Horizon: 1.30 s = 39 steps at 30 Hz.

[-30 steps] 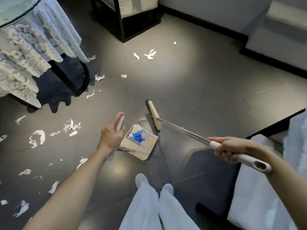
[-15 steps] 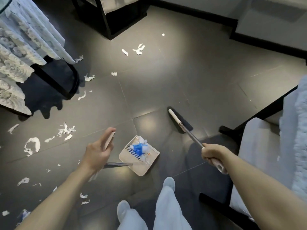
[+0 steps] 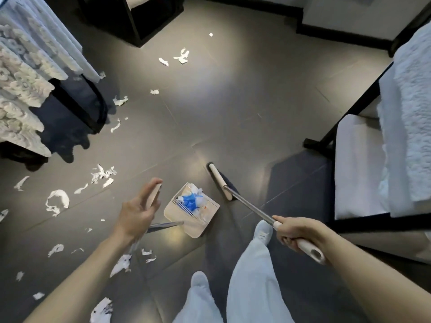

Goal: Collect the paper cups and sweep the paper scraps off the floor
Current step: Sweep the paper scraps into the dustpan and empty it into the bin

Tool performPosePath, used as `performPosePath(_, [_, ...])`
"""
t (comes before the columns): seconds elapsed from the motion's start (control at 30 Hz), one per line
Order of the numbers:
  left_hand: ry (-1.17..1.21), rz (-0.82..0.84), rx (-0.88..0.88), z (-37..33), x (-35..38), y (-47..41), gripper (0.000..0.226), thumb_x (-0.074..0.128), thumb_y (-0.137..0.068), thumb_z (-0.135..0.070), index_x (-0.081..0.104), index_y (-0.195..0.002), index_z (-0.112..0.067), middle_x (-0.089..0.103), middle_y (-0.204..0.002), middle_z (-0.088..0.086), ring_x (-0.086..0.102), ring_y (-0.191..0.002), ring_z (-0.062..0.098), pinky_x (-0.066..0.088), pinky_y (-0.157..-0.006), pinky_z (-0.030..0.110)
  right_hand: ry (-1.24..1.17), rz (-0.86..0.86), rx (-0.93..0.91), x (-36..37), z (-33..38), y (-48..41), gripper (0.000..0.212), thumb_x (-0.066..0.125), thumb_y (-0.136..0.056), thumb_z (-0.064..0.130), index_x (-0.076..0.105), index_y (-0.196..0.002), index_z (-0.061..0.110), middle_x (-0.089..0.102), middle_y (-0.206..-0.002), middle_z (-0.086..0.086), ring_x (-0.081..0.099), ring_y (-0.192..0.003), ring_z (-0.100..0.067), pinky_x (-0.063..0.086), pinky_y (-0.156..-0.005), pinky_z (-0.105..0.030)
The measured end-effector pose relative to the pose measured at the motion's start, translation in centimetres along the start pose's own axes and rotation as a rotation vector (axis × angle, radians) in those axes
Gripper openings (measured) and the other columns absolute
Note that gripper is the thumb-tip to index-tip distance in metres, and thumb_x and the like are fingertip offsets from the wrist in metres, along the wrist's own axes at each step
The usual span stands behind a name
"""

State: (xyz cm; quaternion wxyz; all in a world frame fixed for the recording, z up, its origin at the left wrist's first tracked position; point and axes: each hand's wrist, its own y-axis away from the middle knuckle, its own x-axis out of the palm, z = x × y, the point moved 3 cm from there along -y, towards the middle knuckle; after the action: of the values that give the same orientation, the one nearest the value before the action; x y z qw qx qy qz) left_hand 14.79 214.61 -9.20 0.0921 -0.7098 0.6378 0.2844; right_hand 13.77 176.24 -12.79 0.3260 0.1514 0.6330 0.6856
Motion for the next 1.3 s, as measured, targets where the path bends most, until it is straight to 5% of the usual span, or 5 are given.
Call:
performPosePath(0.17, [-0.067, 0.005, 0.009, 2.0, -1.4, 2.7, 0.043, 0.063, -0.088, -0.007, 0.057, -0.12, -0.035, 0.063, -0.073, 0.014, 0.049, -0.05, 0.022, 0.05, -0.061, 0.04, -0.182, -0.083, -0.009, 2.2, -1.4, 3.5, 0.063, 0.036, -0.09, 0.004, 0.031, -0.145, 0.036, 0.049, -0.042, 0.001, 0.034, -0.032, -0.007, 0.031, -0.035, -0.016])
performPosePath(0.4, [-0.108, 0.068, 0.012, 3.0, -0.1, 1.6, 0.056, 0.06, -0.089, -0.013, 0.046, -0.112, -0.061, 0.062, -0.074, -0.001, 0.059, -0.056, 0.025, 0.052, -0.063, 0.041, -0.03, -0.193, 0.004, 1.6, -0.7, 3.6, 0.083, 0.042, -0.077, 0.001, 0.02, -0.151, 0.032, 0.053, -0.052, -0.006, 0.044, -0.041, -0.016, 0.04, -0.045, -0.025])
performPosePath(0.63, [-0.119, 0.054, 0.022, 2.8, 0.7, 0.2, 0.061, 0.06, -0.088, -0.016, 0.042, -0.11, -0.07, 0.063, -0.074, -0.005, 0.058, -0.049, 0.009, 0.048, -0.049, 0.024, 0.33, -0.147, -0.039, 7.3, 3.4, 2.6, 0.067, 0.039, -0.09, 0.01, 0.017, -0.152, 0.019, 0.06, -0.097, -0.009, 0.048, -0.06, -0.015, 0.05, -0.065, -0.028])
performPosePath(0.77, [-0.067, 0.06, 0.029, 1.7, 0.8, 0.0, 0.05, 0.061, -0.086, -0.027, 0.045, -0.111, -0.068, 0.062, -0.076, -0.017, 0.056, -0.05, 0.001, 0.046, -0.049, 0.019, -0.022, 0.063, -0.049, 9.6, 3.4, 4.3, 0.063, 0.026, -0.093, 0.004, 0.021, -0.151, 0.029, 0.048, -0.06, -0.005, 0.035, -0.028, -0.006, 0.033, -0.035, -0.014])
performPosePath(1.3, [-0.02, -0.194, 0.078, -8.4, 1.5, -18.8, 0.046, 0.06, -0.09, -0.018, 0.046, -0.11, -0.058, 0.061, -0.071, -0.007, 0.059, -0.058, 0.022, 0.054, -0.061, 0.04, -0.232, 0.002, -0.216, -16.6, 14.8, 2.5, 0.067, 0.034, -0.088, -0.008, 0.033, -0.144, 0.03, 0.039, -0.039, 0.003, 0.031, -0.031, -0.006, 0.027, -0.032, -0.012])
